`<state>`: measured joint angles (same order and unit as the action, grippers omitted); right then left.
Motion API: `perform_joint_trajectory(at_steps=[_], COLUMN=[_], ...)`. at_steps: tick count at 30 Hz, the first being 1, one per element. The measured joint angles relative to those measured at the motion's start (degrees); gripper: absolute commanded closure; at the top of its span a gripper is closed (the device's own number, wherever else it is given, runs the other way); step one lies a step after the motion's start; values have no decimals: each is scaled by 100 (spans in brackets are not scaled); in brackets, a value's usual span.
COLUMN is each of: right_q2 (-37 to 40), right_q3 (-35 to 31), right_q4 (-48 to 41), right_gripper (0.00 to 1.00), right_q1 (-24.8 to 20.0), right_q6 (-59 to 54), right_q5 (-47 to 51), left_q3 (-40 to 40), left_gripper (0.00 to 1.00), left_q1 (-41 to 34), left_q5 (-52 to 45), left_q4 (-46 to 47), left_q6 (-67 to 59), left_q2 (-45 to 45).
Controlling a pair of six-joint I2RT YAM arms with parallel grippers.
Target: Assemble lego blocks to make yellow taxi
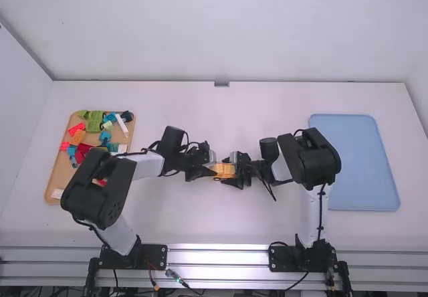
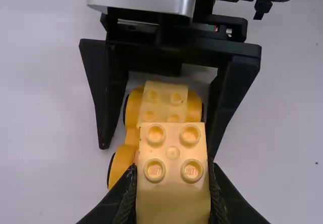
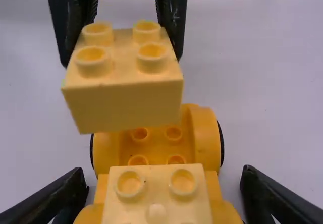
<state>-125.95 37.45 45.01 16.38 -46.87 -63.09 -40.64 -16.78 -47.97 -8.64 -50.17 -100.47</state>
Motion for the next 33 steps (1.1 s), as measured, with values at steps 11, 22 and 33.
perform_joint_trajectory(at_steps=[11, 22, 33], right_q2=[2, 9, 9], right_q3=[85, 138, 136], right_q4=[-251, -535, -599], right_gripper=[68, 69, 69], right_q1=[-44, -52, -52], right_q6=[-203, -474, -538], right_q5=[-39, -151, -280], left_q3=[0, -2, -76], left_gripper=[98, 98, 98], left_q1=[7, -7, -11], left_q5=[107, 133, -85], left_q4=[-116, -361, -337], left_q6=[-68, -177, -391], left_q2=[-289, -289, -463])
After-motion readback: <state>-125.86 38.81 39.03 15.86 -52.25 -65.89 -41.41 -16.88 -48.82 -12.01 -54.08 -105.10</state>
